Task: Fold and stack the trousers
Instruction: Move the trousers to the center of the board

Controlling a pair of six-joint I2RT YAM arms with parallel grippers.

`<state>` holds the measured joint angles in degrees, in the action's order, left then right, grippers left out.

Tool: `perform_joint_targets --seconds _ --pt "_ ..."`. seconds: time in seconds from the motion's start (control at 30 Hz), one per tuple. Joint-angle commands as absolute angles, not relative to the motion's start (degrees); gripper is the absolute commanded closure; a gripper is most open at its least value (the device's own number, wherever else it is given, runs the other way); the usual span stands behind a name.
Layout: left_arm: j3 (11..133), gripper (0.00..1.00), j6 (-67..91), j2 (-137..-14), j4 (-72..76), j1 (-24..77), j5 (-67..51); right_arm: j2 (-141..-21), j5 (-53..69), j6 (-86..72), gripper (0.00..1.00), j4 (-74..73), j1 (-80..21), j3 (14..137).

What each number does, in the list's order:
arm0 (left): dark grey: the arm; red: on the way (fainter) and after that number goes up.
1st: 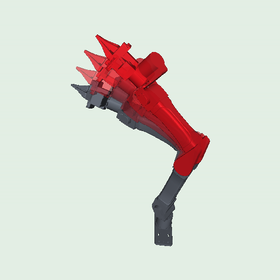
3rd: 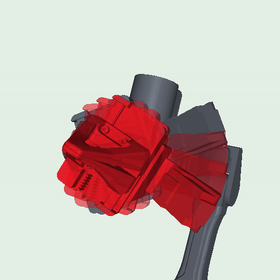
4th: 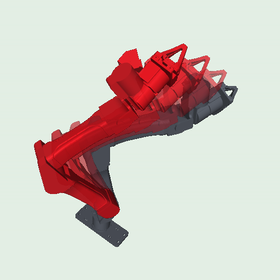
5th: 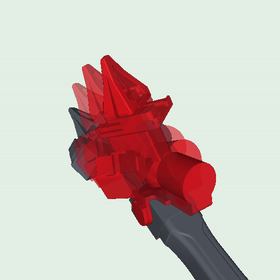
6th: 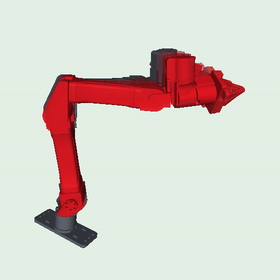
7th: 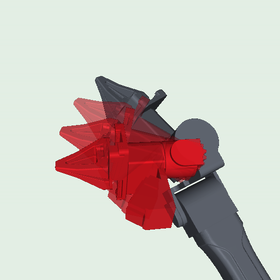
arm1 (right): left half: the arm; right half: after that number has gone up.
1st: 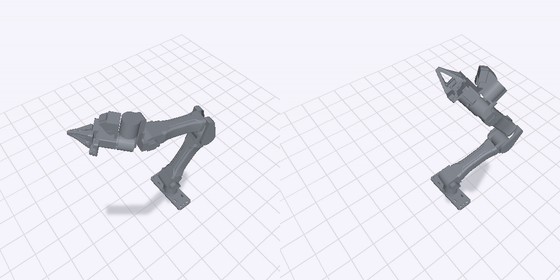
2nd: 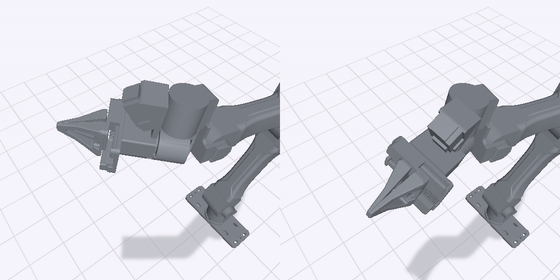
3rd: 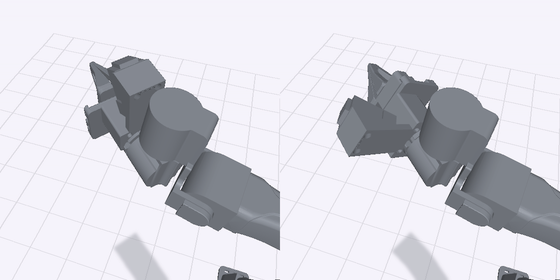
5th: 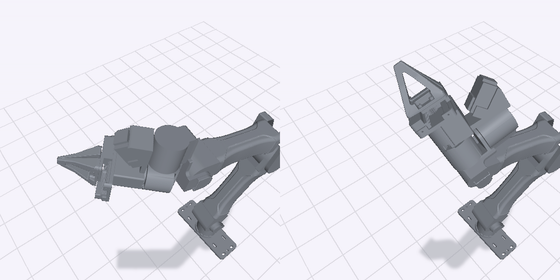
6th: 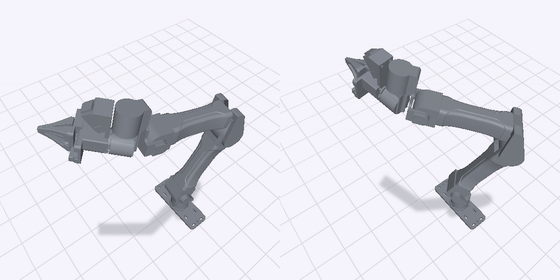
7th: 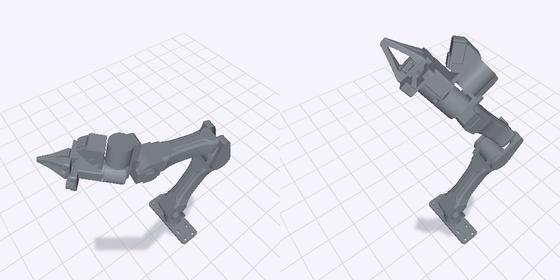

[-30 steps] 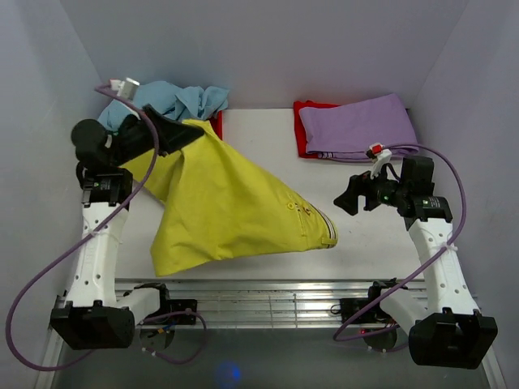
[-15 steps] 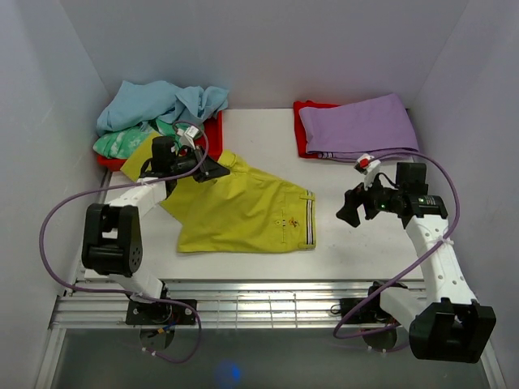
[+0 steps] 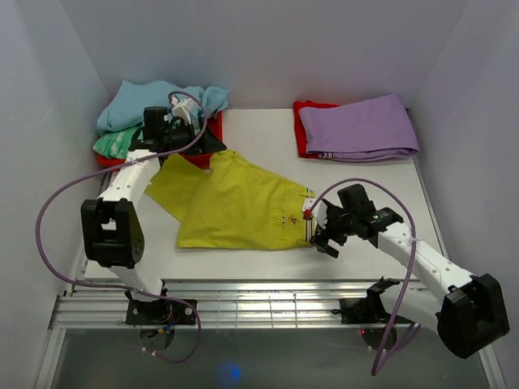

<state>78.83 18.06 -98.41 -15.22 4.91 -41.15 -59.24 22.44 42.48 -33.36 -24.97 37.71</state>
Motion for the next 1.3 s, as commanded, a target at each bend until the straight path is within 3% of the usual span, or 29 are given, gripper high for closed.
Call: perform_joint_targets --seconds 0.0,0.2,0.37,0.43,0.47,0.57,0.6,0.63,0.67,0.93,1.27 --pt "77.89 0.07 9.15 -88.37 -29.96 -2.76 -41.74 -62.48 14.69 41.84 0.05 -23.32 -33.36 39.20" --pt "75.41 0.04 -3.22 -80.86 -44.96 -23.33 -48.42 -70.65 2.73 41.14 0.06 -15.12 -48.05 37.70" --pt "73.83 0.05 -14.22 -80.33 -55.78 -34.44 -50.62 -79.70 -3.33 41.13 0.12 -8.88 -49.92 37.62" --pt "74.09 0.07 -22.91 -81.12 -59.05 -34.98 -50.19 -83.65 -5.18 42.27 0.25 -7.74 -49.92 38.23" --pt "73.66 0.07 -24.68 -81.38 -59.85 -34.98 -49.40 -84.54 -5.62 42.80 0.40 -7.82 -49.83 38.23" --pt "72.60 0.07 -34.17 -81.56 -61.08 -34.98 -46.77 -84.29 -6.94 43.33 0.59 -8.26 -49.66 36.92" --pt "71.38 0.07 -36.97 -81.39 -61.17 -34.98 -46.15 -83.24 -7.03 43.24 0.77 -8.61 -49.05 36.39" --pt "70.58 0.07 -42.66 -81.21 -61.26 -34.98 -44.58 -80.45 -7.29 42.72 0.88 -9.22 -48.43 35.43" --pt "69.79 0.08 -45.59 -81.04 -61.09 -34.89 -43.78 -78.59 -7.12 42.45 0.92 -10.88 -47.73 34.90" --pt "59.96 0.12 -65.53 -78.06 -52.66 -28.76 -38.06 -55.58 1.39 44.38 0.92 -23.53 -28.59 34.27" --pt "42.12 0.19 -75.93 -70.05 -39.56 -9.69 -32.69 -49.66 4.30 44.21 0.92 -33.22 -17.85 38.31"
